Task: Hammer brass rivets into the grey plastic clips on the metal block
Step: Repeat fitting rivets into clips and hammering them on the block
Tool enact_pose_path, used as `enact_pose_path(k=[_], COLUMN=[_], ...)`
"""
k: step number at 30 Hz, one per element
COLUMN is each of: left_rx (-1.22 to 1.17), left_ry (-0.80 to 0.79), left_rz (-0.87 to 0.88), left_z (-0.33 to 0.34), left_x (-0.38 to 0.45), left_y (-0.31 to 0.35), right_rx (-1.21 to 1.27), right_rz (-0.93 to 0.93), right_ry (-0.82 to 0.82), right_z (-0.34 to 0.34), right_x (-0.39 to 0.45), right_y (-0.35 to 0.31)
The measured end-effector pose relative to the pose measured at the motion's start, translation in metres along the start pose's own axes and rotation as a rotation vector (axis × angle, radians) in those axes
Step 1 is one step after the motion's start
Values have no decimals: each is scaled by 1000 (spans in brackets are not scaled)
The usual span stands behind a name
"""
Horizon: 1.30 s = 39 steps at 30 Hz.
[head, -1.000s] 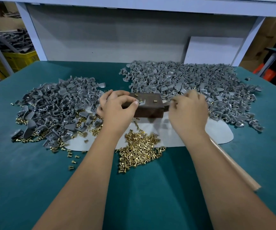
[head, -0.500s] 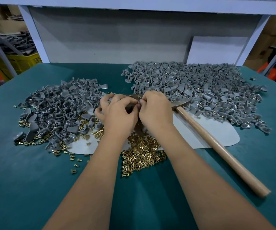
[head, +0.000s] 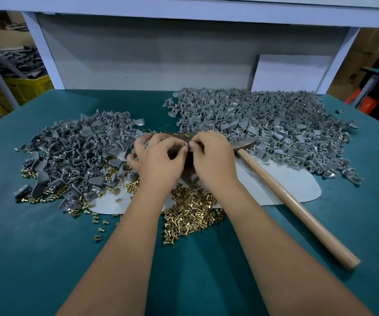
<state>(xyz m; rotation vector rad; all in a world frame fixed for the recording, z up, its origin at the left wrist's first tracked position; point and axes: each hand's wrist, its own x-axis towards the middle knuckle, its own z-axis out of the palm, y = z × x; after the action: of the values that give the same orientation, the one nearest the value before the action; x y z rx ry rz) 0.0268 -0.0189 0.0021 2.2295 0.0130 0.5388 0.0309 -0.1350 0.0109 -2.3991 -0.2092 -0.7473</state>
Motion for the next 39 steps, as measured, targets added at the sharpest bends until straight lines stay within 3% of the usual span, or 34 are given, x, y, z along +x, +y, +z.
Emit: enact_pose_path(k=[3,5,8,10,12,19,23,30,34,39], left_rx=[31,43,35,28,10,57,69,29,29,23], left_ry=[8,11,12,14,14,29,56,79,103,71], left_rz=[-26,-34,-38,-40,-43,-34,-46,-70,-77,-99], left_z=[1,2,3,3,4,6,9,10,11,9], left_x=[-1,-1,-1,-1,-2,0,1,0,0,0], left_y=[0,-1,-2,-2,-3,-3,-2,-1,-1,0], right_rx=[-94,-381,-765,-819,-864,-592,-495,-455,-453,-545], right_rz=[43,147,354,421,379,416,278,85,-1,-71], right_ry=[46,73,-147,-306,-352,-171,-30,-80,81,-160], right_z=[-22,-43,-71,-76,-74,-79,-89,-97,-97,-87], right_x=[-8,-12,-24,-32,-33,-20,-18,-18,-14,-20], right_y=[7,20,40,42,38,26,15,-11,-18,-18])
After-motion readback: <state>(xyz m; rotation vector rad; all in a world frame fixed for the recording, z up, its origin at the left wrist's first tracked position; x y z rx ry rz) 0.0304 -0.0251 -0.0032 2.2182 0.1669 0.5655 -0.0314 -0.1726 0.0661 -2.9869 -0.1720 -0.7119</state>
